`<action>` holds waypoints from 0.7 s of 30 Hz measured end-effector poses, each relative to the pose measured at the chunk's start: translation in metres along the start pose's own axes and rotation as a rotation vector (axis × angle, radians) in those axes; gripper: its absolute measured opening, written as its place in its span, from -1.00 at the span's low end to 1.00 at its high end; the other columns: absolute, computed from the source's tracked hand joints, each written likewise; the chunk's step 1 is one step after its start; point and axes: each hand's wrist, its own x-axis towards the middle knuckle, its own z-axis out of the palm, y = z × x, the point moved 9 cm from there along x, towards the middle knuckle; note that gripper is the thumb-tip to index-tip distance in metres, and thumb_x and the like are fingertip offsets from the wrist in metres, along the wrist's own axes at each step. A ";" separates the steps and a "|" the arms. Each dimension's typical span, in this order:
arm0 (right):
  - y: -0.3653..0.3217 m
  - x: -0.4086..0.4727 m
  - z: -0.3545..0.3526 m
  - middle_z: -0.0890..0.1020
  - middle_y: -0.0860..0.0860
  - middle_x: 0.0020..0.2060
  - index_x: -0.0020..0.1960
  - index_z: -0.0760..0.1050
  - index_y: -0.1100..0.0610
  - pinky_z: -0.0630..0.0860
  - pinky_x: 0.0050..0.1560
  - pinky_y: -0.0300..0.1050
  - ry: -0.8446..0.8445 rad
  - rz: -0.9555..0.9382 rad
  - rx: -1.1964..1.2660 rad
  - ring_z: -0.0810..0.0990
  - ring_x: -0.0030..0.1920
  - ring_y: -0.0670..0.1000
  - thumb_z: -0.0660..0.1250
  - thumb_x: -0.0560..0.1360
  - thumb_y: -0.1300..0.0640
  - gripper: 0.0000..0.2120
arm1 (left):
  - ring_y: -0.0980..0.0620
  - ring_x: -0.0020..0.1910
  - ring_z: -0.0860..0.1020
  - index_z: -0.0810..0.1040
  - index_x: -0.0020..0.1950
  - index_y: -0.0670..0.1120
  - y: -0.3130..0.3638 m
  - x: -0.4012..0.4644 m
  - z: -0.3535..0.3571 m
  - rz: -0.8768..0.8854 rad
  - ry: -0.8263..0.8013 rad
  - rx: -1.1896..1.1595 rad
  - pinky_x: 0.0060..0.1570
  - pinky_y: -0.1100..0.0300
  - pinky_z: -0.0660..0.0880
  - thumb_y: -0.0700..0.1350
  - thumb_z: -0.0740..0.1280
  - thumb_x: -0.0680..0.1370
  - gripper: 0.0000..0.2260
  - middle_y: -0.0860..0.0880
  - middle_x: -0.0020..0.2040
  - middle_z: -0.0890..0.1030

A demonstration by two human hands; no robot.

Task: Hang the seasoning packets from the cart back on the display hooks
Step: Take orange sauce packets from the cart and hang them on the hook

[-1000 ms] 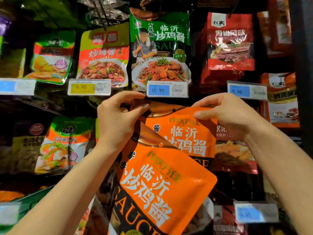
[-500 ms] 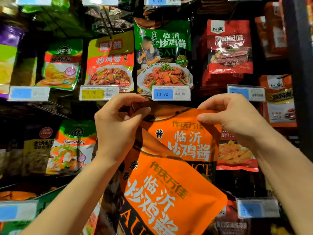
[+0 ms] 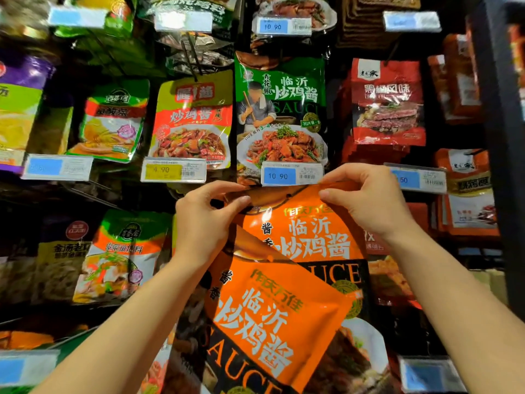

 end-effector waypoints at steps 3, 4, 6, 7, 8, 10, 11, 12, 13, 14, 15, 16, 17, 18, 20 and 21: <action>0.030 0.007 0.012 0.66 -0.06 -0.23 -0.26 0.60 -0.07 0.58 0.01 0.08 -0.010 0.096 0.025 0.63 -0.16 -0.03 0.49 0.33 0.24 -0.79 | 0.28 -0.22 0.56 0.66 -0.15 0.01 -0.016 0.004 0.017 -0.056 -0.024 0.044 -0.20 0.49 0.41 -0.08 0.50 0.37 -0.90 0.20 -0.27 0.60; 0.040 0.009 0.015 0.65 -0.06 -0.23 -0.27 0.60 -0.07 0.57 0.02 0.09 -0.005 0.125 0.048 0.63 -0.15 -0.02 0.49 0.33 0.24 -0.79 | 0.26 -0.21 0.56 0.66 -0.16 0.01 -0.020 0.005 0.021 -0.068 -0.025 0.058 -0.19 0.46 0.43 -0.07 0.50 0.37 -0.91 0.17 -0.27 0.61; 0.053 0.012 0.018 0.65 -0.06 -0.24 -0.30 0.59 -0.08 0.57 0.02 0.08 0.014 0.171 0.093 0.62 -0.15 -0.01 0.49 0.33 0.26 -0.77 | 0.24 -0.19 0.57 0.66 -0.16 0.00 -0.026 0.007 0.026 -0.088 -0.008 0.065 -0.16 0.39 0.45 -0.06 0.51 0.36 -0.90 0.14 -0.26 0.61; 0.057 0.014 0.019 0.65 -0.05 -0.24 -0.31 0.59 -0.07 0.58 0.02 0.07 0.022 0.183 0.106 0.62 -0.14 -0.01 0.49 0.33 0.26 -0.77 | 0.24 -0.19 0.57 0.66 -0.16 0.00 -0.028 0.008 0.027 -0.094 0.007 0.061 -0.16 0.40 0.45 -0.06 0.51 0.36 -0.90 0.14 -0.26 0.61; 0.059 0.016 0.020 0.65 -0.05 -0.25 -0.31 0.60 -0.07 0.58 0.01 0.07 0.031 0.187 0.117 0.62 -0.14 0.00 0.50 0.32 0.25 -0.77 | 0.25 -0.20 0.57 0.66 -0.16 -0.01 -0.029 0.010 0.028 -0.095 0.021 0.055 -0.18 0.43 0.44 -0.06 0.51 0.36 -0.89 0.15 -0.26 0.61; 0.060 0.017 0.019 0.66 -0.06 -0.26 -0.31 0.60 -0.08 0.57 0.01 0.05 0.053 0.166 0.134 0.63 -0.15 -0.03 0.51 0.31 0.24 -0.78 | 0.26 -0.21 0.56 0.66 -0.16 -0.02 -0.030 0.012 0.029 -0.091 0.044 0.050 -0.21 0.49 0.41 -0.05 0.52 0.35 -0.88 0.13 -0.26 0.62; 0.059 0.016 0.018 0.65 -0.08 -0.27 -0.30 0.60 -0.09 0.57 -0.02 0.01 0.069 0.146 0.132 0.62 -0.16 -0.04 0.51 0.30 0.22 -0.78 | 0.26 -0.21 0.57 0.66 -0.16 -0.02 -0.031 0.012 0.029 -0.088 0.050 0.052 -0.22 0.50 0.40 -0.05 0.52 0.35 -0.87 0.12 -0.26 0.62; 0.059 0.014 0.016 0.65 -0.07 -0.27 -0.28 0.57 -0.10 0.56 -0.07 -0.02 0.094 0.127 0.123 0.62 -0.18 -0.05 0.52 0.30 0.21 -0.78 | 0.25 -0.22 0.57 0.66 -0.16 -0.03 -0.031 0.012 0.028 -0.082 0.057 0.055 -0.22 0.49 0.41 -0.04 0.52 0.34 -0.87 0.12 -0.26 0.62; 0.060 0.012 0.014 0.64 -0.04 -0.27 -0.25 0.53 -0.11 0.54 -0.13 -0.05 0.127 0.117 0.122 0.61 -0.19 -0.03 0.53 0.29 0.19 -0.75 | 0.26 -0.22 0.57 0.66 -0.16 -0.03 -0.031 0.011 0.028 -0.077 0.063 0.055 -0.21 0.48 0.42 -0.03 0.52 0.34 -0.86 0.13 -0.26 0.62; 0.063 0.010 0.011 0.63 0.01 -0.26 -0.22 0.47 -0.11 0.54 -0.18 -0.04 0.159 0.122 0.145 0.61 -0.21 0.02 0.54 0.28 0.20 -0.70 | 0.26 -0.22 0.57 0.66 -0.17 -0.03 -0.030 0.010 0.027 -0.073 0.068 0.048 -0.21 0.46 0.43 -0.03 0.52 0.34 -0.86 0.15 -0.26 0.62; 0.066 0.008 0.010 0.63 0.07 -0.25 -0.19 0.42 -0.09 0.55 -0.22 -0.01 0.179 0.138 0.191 0.62 -0.22 0.08 0.54 0.27 0.21 -0.65 | 0.28 -0.22 0.57 0.65 -0.18 -0.02 -0.029 0.009 0.027 -0.069 0.072 0.040 -0.20 0.46 0.43 -0.03 0.52 0.34 -0.87 0.17 -0.27 0.61; 0.068 0.007 0.012 0.62 0.10 -0.24 -0.17 0.38 -0.07 0.57 -0.24 0.02 0.185 0.155 0.240 0.63 -0.23 0.12 0.54 0.28 0.24 -0.62 | 0.30 -0.23 0.56 0.65 -0.18 -0.01 -0.028 0.009 0.028 -0.067 0.076 0.033 -0.21 0.47 0.43 -0.04 0.52 0.34 -0.87 0.19 -0.27 0.60; 0.071 0.007 0.014 0.61 0.12 -0.24 -0.16 0.36 -0.05 0.58 -0.25 0.03 0.183 0.170 0.281 0.63 -0.24 0.13 0.53 0.28 0.27 -0.61 | 0.32 -0.24 0.56 0.64 -0.19 -0.01 -0.028 0.009 0.028 -0.066 0.080 0.031 -0.22 0.48 0.42 -0.05 0.53 0.34 -0.88 0.21 -0.28 0.60; 0.073 0.008 0.016 0.60 0.12 -0.24 -0.15 0.35 -0.03 0.58 -0.26 0.03 0.181 0.186 0.312 0.62 -0.26 0.12 0.52 0.29 0.30 -0.60 | 0.32 -0.25 0.55 0.64 -0.19 0.00 -0.028 0.010 0.028 -0.067 0.084 0.034 -0.22 0.49 0.41 -0.05 0.53 0.34 -0.88 0.22 -0.28 0.59; 0.074 0.011 0.021 0.58 0.09 -0.25 -0.14 0.33 -0.02 0.55 -0.31 -0.02 0.186 0.204 0.347 0.59 -0.31 0.06 0.49 0.30 0.35 -0.58 | 0.33 -0.25 0.55 0.64 -0.19 0.01 -0.029 0.011 0.027 -0.067 0.098 0.035 -0.23 0.49 0.41 -0.07 0.53 0.34 -0.88 0.23 -0.29 0.59; 0.073 0.013 0.023 0.57 0.07 -0.26 -0.13 0.32 -0.03 0.53 -0.34 -0.05 0.188 0.204 0.358 0.58 -0.33 0.03 0.48 0.30 0.36 -0.57 | 0.33 -0.26 0.55 0.64 -0.19 0.02 -0.029 0.012 0.025 -0.065 0.110 0.030 -0.24 0.50 0.40 -0.08 0.53 0.34 -0.89 0.22 -0.29 0.59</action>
